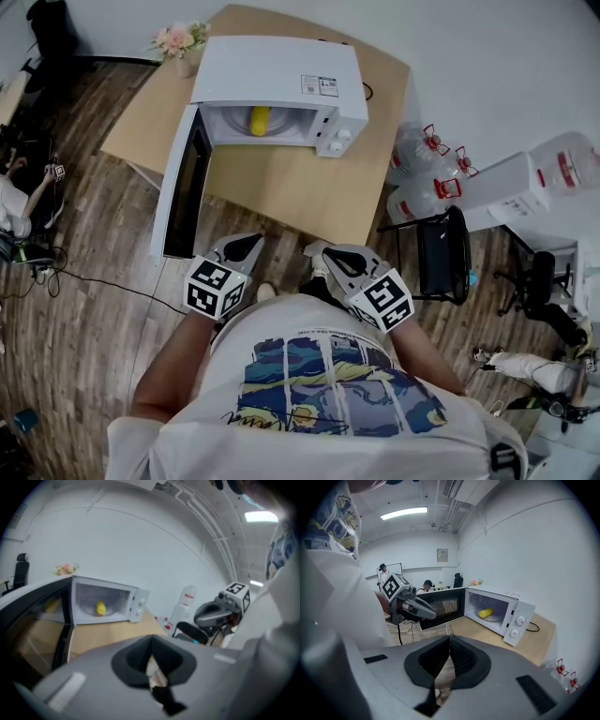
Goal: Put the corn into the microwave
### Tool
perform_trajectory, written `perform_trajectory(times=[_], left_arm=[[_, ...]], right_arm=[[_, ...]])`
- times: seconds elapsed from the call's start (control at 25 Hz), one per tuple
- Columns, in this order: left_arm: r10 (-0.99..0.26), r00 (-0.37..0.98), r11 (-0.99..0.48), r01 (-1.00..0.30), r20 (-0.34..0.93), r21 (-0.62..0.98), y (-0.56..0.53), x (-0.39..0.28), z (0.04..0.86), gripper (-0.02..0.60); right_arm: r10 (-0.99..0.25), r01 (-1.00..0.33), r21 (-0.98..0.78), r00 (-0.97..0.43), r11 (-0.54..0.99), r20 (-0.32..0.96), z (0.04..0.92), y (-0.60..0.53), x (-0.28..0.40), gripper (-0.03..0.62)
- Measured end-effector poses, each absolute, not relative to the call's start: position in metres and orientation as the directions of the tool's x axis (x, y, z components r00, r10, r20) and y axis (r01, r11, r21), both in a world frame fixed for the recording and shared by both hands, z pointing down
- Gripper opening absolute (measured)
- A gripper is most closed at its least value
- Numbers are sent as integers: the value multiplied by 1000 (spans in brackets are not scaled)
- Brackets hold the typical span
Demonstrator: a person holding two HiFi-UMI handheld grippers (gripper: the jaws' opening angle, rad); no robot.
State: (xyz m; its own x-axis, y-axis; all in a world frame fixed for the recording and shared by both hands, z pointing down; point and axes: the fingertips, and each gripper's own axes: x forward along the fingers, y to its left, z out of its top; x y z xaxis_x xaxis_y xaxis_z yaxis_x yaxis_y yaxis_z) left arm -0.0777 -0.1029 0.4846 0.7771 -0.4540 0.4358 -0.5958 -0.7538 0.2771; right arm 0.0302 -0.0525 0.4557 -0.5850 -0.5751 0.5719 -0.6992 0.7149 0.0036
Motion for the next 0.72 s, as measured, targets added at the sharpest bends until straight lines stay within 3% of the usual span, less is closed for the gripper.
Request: perform_trajectory(times=[0.72], left_arm=[[-462,763,-742,-612,452,274,-109,-77,491,9]], right_arm=[[-565,-681,11,-598,732,569,457,-59,28,9]])
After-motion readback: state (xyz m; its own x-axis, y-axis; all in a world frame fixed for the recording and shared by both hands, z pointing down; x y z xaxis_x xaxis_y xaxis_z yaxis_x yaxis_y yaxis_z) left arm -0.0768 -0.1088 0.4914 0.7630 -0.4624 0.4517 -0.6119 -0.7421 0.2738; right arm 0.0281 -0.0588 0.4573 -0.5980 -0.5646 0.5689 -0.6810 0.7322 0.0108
